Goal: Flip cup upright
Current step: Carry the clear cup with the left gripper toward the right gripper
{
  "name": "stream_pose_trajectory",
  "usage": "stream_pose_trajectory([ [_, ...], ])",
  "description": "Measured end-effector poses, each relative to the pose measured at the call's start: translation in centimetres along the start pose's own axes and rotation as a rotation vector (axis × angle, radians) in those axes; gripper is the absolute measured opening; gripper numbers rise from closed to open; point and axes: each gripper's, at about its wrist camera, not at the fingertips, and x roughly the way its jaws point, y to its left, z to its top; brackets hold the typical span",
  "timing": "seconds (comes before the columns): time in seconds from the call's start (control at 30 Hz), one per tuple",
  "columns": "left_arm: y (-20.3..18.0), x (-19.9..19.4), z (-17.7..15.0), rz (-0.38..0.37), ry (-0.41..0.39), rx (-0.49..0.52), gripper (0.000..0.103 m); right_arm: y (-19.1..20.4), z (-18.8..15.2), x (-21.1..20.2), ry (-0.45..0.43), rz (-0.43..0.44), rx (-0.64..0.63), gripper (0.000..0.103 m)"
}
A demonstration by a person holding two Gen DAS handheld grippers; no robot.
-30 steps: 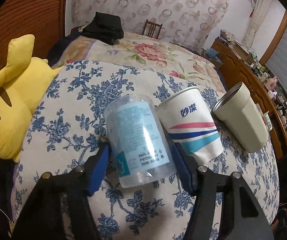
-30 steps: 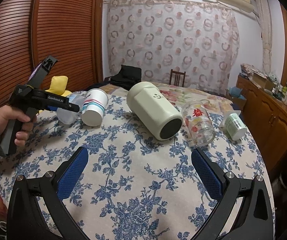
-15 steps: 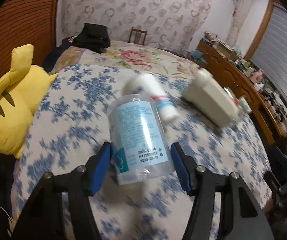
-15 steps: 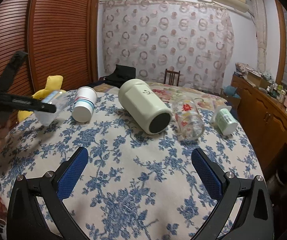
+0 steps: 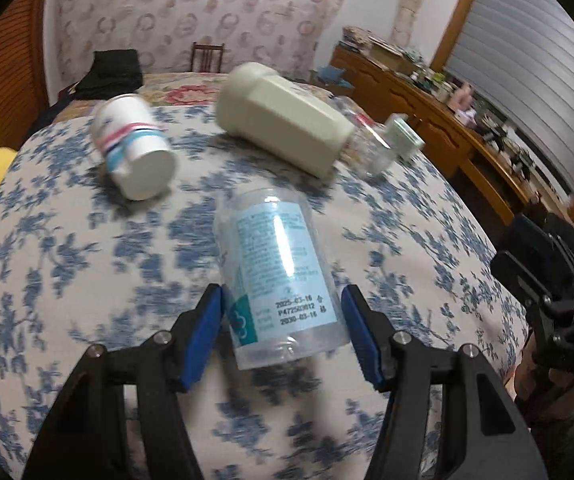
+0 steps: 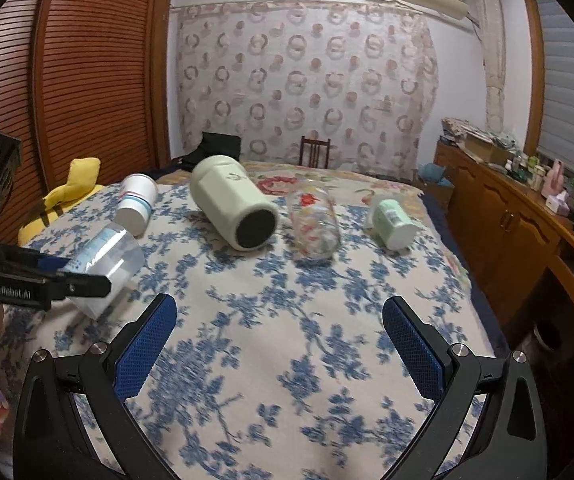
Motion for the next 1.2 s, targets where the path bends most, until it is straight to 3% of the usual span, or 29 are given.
stream_pose_trajectory([
  [0.5,-4.3,2.3,-0.2,0.068,0.009,0.14,0.06,-2.0,-1.0,-0.3,0.015,-0.033,0.012,0.103],
  [0.77,-3.4,1.9,-0.2,0.022,0.03,0.117,0.061,-1.4,-0.4,-0.2,0.014,-0.023,0.003,0.103],
  [1.03,-1.4,-2.0,-0.1,0.005,-0.027,0.093,0.064,0.6,1.7,0.5,0.042,0.063,0.01,0.103],
  [1.2,0.8,-5.0,-0.3,0.027,-0.075,0.078,0.065,3.2,3.2,2.2,0.09,0.169,0.026,0.103],
])
